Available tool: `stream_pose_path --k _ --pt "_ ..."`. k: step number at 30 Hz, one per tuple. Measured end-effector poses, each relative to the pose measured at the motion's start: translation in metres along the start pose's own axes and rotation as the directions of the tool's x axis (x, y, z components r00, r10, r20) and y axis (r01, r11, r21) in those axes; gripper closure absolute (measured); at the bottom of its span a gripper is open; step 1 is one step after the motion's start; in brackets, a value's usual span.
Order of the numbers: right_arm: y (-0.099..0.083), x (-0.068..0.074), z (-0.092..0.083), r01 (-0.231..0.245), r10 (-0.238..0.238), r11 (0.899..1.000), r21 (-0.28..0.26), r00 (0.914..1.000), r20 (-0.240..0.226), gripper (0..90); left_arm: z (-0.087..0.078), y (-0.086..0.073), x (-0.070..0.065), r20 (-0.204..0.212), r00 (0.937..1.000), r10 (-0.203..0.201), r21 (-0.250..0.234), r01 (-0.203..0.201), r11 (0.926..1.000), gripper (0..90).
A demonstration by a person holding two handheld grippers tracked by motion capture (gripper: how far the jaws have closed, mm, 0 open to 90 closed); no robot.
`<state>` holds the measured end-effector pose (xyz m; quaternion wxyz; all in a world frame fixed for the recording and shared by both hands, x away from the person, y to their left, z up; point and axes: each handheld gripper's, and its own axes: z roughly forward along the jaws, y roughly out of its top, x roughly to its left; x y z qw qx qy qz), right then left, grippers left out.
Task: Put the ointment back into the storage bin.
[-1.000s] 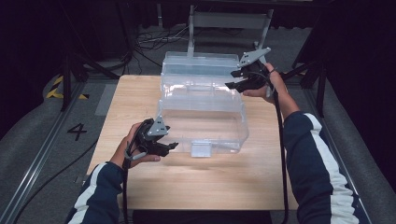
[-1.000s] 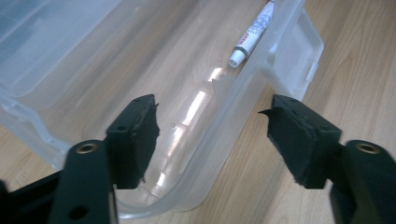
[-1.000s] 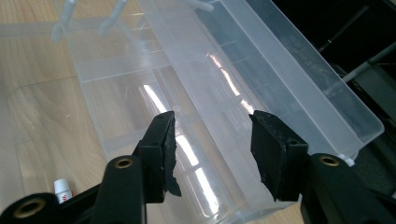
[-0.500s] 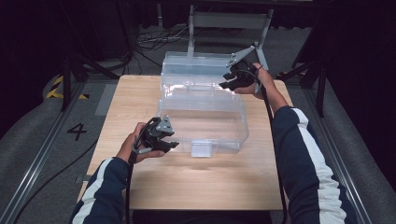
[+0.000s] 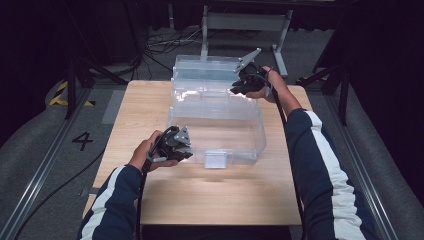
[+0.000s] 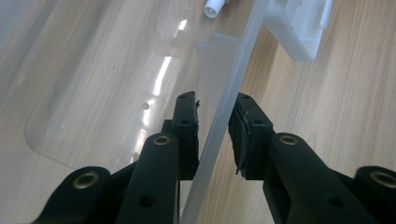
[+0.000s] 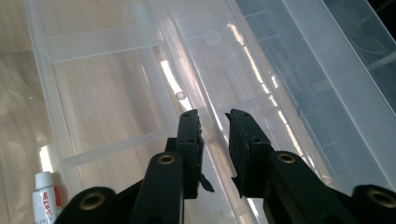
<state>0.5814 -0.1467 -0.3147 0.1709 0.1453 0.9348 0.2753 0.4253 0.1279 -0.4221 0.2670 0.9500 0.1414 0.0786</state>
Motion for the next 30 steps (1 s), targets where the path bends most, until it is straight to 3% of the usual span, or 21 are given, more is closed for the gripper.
stream_pose_path --k 3,12,21,30 --pt "0.005 0.002 0.002 0.018 -0.018 1.000 0.016 0.9998 -0.001 79.2 0.000 0.001 0.000 -0.005 0.9999 0.013 0.014 -0.013 0.9998 73.5" --pt "0.012 0.005 -0.002 0.086 -0.084 0.995 0.057 0.9959 -0.034 85.4 0.000 0.001 0.000 -0.002 0.9999 -0.011 0.008 0.011 0.9999 73.3" --pt "0.012 0.005 -0.004 0.116 -0.113 0.992 0.045 0.9919 -0.058 87.7 0.001 -0.001 0.000 0.006 0.9990 -0.044 -0.018 0.044 0.9989 73.0" --pt "0.014 0.012 -0.010 0.150 -0.146 0.988 0.043 0.9860 -0.081 89.2 0.000 -0.001 0.000 0.003 0.9989 -0.048 -0.022 0.048 0.9986 72.8"
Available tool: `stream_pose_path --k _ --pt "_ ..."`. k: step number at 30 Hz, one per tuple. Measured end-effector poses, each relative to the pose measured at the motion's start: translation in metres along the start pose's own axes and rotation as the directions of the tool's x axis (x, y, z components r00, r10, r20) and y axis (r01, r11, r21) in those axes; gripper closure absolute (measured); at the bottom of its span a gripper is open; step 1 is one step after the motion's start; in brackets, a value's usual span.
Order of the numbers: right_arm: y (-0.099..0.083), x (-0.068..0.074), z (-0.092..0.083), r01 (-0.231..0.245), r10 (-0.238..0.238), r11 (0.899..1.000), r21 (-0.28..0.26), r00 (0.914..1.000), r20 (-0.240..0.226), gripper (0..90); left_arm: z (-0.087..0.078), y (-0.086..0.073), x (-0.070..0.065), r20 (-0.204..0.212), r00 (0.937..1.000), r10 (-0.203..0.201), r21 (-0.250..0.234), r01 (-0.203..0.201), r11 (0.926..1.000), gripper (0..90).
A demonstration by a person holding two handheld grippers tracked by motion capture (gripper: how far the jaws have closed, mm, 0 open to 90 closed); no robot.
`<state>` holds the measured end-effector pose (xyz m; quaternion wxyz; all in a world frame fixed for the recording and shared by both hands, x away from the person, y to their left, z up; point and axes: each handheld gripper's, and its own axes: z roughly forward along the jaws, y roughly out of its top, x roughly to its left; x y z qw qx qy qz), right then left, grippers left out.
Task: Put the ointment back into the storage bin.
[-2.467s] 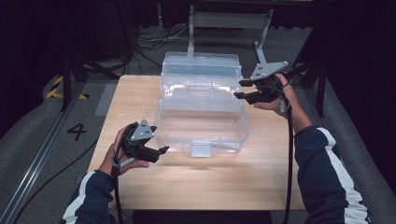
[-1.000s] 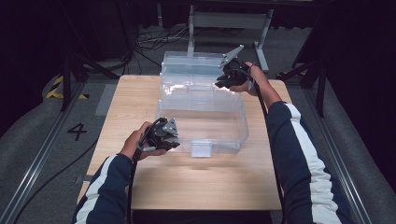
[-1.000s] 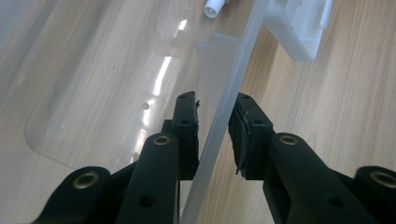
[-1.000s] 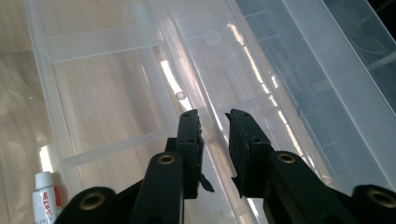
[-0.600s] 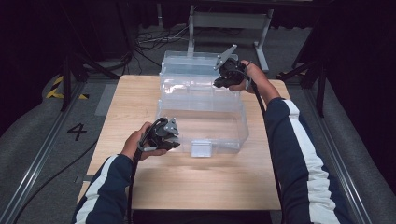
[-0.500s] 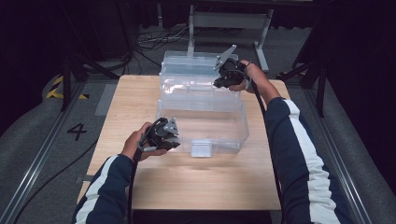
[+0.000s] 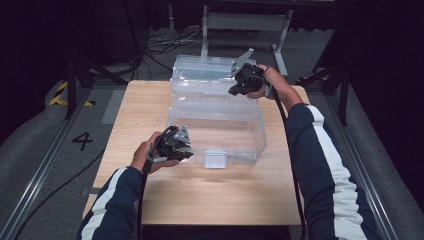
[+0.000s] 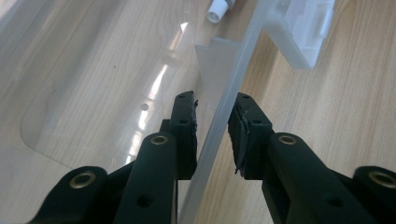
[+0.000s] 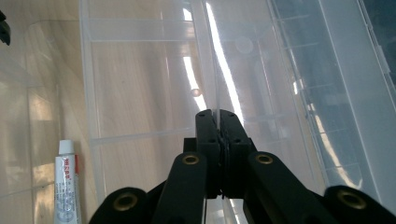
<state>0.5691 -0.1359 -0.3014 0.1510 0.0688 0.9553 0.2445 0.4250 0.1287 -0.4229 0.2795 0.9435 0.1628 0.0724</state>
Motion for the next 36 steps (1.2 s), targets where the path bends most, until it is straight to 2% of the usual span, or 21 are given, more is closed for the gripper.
stream_pose_path --k 6,35,36 --pt "-0.002 0.005 -0.005 0.001 -0.001 1.000 -0.025 0.9999 -0.016 89.5 0.000 0.000 0.000 0.002 1.0000 -0.002 -0.004 0.002 1.0000 72.8" --pt "-0.002 0.030 -0.018 0.042 -0.043 0.999 -0.034 0.9984 -0.036 90.0 0.000 -0.002 0.000 -0.001 1.0000 -0.008 -0.023 0.008 0.9997 72.4" --pt "-0.004 0.034 -0.020 0.042 -0.044 0.998 -0.044 0.9984 -0.035 90.0 0.000 -0.002 0.000 -0.002 1.0000 -0.007 -0.026 0.007 0.9996 72.4"
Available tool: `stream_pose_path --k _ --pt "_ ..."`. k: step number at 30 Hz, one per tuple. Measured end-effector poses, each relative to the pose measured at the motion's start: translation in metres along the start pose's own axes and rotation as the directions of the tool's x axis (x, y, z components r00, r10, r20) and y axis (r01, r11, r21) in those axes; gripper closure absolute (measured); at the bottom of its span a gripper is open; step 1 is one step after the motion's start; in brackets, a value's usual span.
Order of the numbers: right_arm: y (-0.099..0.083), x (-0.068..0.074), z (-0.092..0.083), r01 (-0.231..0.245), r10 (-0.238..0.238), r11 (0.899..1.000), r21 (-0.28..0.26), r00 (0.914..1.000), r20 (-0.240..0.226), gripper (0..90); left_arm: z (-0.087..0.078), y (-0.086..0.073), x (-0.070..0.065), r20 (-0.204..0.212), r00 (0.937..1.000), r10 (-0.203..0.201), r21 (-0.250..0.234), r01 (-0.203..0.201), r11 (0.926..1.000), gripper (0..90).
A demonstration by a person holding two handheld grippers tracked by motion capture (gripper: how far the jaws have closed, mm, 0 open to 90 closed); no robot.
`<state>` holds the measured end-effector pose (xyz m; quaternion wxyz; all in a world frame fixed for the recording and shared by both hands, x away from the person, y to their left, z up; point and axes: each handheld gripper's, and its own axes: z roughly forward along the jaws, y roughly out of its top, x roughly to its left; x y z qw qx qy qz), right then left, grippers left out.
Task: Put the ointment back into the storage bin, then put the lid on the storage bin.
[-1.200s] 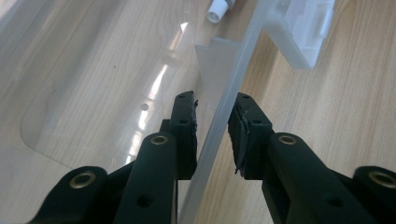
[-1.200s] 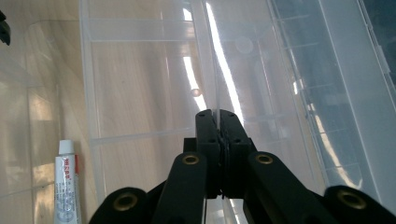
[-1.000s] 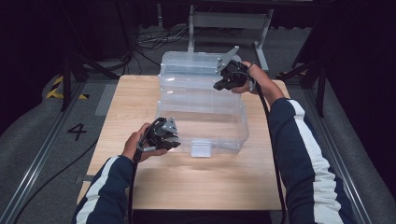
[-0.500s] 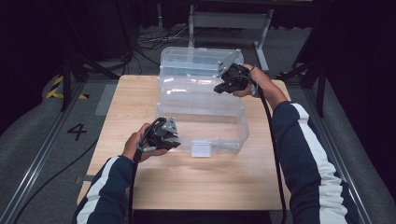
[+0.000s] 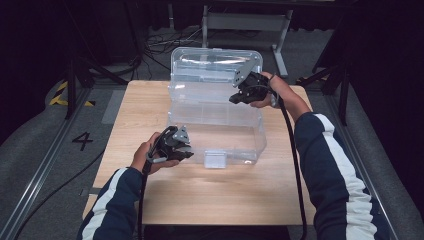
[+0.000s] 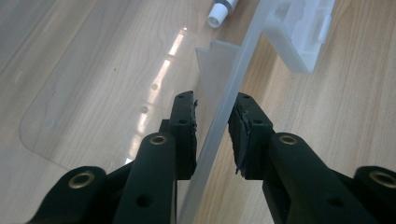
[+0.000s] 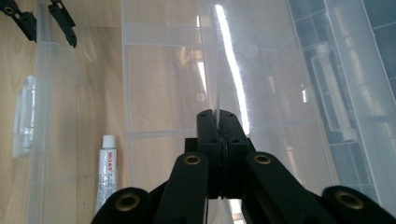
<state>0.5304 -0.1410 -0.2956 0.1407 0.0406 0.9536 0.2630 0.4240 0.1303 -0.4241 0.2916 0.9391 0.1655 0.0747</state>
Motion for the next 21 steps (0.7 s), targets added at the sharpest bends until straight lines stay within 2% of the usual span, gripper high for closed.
stream_pose_path --k 9,16,21 --pt "-0.006 0.010 -0.004 0.000 -0.002 0.999 -0.039 0.9995 -0.032 90.0 0.000 -0.001 0.000 -0.001 1.0000 -0.005 -0.009 0.005 0.9999 72.4" --pt "-0.006 0.018 -0.005 0.015 -0.016 0.999 -0.029 0.9994 -0.031 90.0 0.000 -0.002 0.000 -0.004 1.0000 -0.003 -0.019 0.003 0.9998 72.0" --pt "-0.008 0.024 -0.005 0.017 -0.018 0.999 -0.043 0.9996 -0.021 90.0 0.000 -0.002 0.000 -0.006 1.0000 0.000 -0.020 0.000 0.9998 71.7"
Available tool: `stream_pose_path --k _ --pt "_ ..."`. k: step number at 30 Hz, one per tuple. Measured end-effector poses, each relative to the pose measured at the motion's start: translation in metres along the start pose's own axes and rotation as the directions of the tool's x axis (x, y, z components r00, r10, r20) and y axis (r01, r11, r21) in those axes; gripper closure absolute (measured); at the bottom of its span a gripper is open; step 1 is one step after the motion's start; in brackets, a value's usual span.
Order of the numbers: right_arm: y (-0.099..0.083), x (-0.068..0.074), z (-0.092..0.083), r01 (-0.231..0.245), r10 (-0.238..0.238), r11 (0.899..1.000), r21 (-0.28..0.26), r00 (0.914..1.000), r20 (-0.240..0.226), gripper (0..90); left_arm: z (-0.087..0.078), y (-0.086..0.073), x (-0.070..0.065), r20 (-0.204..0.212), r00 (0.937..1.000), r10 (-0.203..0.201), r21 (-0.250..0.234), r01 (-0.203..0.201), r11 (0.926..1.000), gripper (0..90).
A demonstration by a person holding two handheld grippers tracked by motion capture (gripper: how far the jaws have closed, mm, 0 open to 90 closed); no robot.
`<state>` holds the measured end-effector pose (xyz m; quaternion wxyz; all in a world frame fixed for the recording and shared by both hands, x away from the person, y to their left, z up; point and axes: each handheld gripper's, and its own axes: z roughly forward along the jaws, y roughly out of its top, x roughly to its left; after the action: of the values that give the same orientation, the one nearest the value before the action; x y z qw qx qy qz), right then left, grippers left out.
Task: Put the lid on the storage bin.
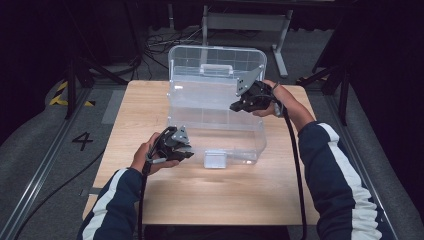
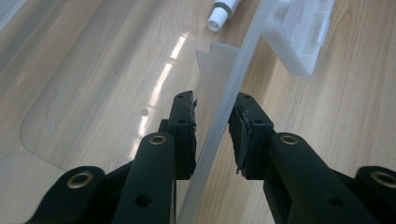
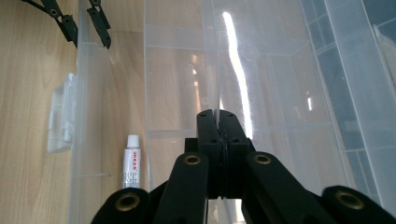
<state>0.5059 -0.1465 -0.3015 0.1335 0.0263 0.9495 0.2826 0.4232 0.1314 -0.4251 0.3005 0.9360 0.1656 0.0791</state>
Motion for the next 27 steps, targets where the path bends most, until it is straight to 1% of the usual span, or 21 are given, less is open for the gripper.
stream_pose_path --k 4,7,9,10,13,20,22,26,27 --pt "-0.002 0.004 -0.001 -0.008 0.008 1.000 -0.006 0.9998 -0.016 90.0 0.000 0.000 0.000 -0.002 1.0000 0.003 0.000 -0.003 1.0000 71.6" --pt "-0.004 0.009 -0.001 0.004 -0.004 1.000 -0.009 0.9999 -0.011 90.0 0.000 0.000 -0.001 -0.006 1.0000 0.004 0.000 -0.004 1.0000 71.2" --pt "-0.005 0.011 -0.001 -0.005 0.005 1.000 -0.017 1.0000 -0.006 89.8 0.000 0.000 -0.001 -0.008 0.9999 0.006 -0.002 -0.006 1.0000 70.9" --pt "-0.006 0.011 -0.001 -0.003 0.002 1.000 -0.024 1.0000 -0.006 89.7 0.000 0.000 -0.001 -0.008 0.9999 0.006 -0.001 -0.007 1.0000 70.9" --pt "-0.008 0.014 -0.002 -0.008 0.008 1.000 -0.028 1.0000 -0.002 89.7 0.000 0.000 -0.001 -0.009 0.9999 0.007 -0.001 -0.007 1.0000 70.8" --pt "-0.011 0.023 -0.001 -0.012 0.011 0.999 -0.035 0.9997 -0.020 89.7 0.000 0.000 -0.003 -0.027 0.9996 0.005 -0.006 -0.005 1.0000 69.1" --pt "-0.012 0.025 -0.001 -0.012 0.011 0.999 -0.036 0.9996 -0.026 89.6 0.000 -0.001 -0.004 -0.038 0.9992 0.009 -0.009 -0.010 0.9999 68.5" --pt "-0.013 0.027 0.000 -0.009 0.008 0.999 -0.042 0.9995 -0.031 89.5 0.000 -0.001 -0.004 -0.039 0.9992 0.010 -0.016 -0.011 0.9998 67.9" --pt "-0.014 0.028 0.000 -0.011 0.009 0.999 -0.046 0.9994 -0.032 89.5 -0.001 -0.001 -0.005 -0.038 0.9993 0.005 -0.025 -0.006 0.9997 68.2"
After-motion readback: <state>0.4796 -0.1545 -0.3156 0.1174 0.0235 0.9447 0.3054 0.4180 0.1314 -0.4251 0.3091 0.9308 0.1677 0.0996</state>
